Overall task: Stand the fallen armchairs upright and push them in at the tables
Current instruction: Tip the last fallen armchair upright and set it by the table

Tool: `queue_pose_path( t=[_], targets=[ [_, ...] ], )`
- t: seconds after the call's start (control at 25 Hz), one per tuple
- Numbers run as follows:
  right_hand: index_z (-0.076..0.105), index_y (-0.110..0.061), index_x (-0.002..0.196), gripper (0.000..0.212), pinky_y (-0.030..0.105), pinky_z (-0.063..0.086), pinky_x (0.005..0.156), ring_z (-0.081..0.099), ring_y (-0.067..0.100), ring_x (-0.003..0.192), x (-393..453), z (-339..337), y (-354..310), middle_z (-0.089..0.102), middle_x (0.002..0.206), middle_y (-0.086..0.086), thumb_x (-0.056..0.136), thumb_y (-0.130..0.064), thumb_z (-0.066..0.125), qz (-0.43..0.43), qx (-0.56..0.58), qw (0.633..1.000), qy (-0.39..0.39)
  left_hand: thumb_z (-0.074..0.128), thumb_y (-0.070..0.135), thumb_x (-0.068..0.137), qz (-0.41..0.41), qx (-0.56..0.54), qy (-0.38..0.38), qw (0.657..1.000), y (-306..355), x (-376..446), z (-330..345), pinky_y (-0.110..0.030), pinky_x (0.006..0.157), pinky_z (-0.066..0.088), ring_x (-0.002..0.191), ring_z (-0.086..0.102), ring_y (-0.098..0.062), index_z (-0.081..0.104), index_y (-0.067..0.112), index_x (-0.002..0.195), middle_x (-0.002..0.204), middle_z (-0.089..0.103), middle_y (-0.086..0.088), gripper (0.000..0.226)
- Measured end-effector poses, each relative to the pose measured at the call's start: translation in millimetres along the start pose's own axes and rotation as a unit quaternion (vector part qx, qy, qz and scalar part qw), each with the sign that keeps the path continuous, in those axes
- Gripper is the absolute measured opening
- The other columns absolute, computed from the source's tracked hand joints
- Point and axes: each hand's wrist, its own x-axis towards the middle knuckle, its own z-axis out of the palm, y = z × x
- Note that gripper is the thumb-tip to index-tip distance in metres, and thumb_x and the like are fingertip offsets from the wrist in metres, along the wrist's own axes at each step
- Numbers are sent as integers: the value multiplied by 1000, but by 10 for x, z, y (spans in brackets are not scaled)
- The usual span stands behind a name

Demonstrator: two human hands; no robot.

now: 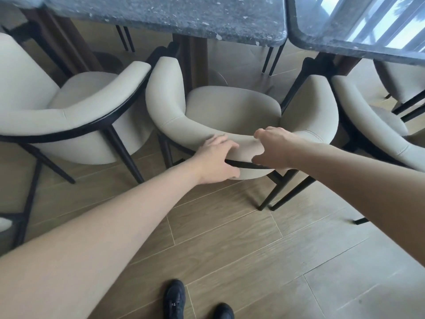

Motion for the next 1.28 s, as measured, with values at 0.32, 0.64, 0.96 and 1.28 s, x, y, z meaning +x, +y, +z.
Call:
queue_pose_path(
  t=[0.32,0.64,0.96,1.28],
  targets=[
    [54,-17,135,47,33,45,99,56,22,121,-957,-571,-766,61,133,1,91,-32,64,-117,250,954,114,56,10,96,-89,-389,139,906,133,-1430,-486,-27,111,36,134,46,-2,57,34,133,138,53,16,45],
    [62,-25,128,37,9,44,77,64,5,106,-1845,-1035,-1499,66,122,-10,91,-28,64,-179,442,871,116,56,16,101,-125,-490,296,810,276,-2774,-732,-37,116,39,126,53,6,63,32,129,138,59,17,33],
    [65,-15,126,33,1,44,78,62,-11,93,-2364,-1164,-2165,67,120,-8,93,-15,62,-208,528,819,88,55,31,90,-106,-520,393,751,77,-3601,-987,-35,111,43,131,54,-5,62,36,126,138,60,15,36],
    [67,-19,122,30,18,49,83,62,-1,99,-2613,-1033,-3250,69,116,-6,92,-19,63,-184,524,830,59,56,34,88,-95,-509,392,760,-711,-4477,-1333,-34,109,45,127,57,-1,65,45,117,137,61,18,33]
  ],
)
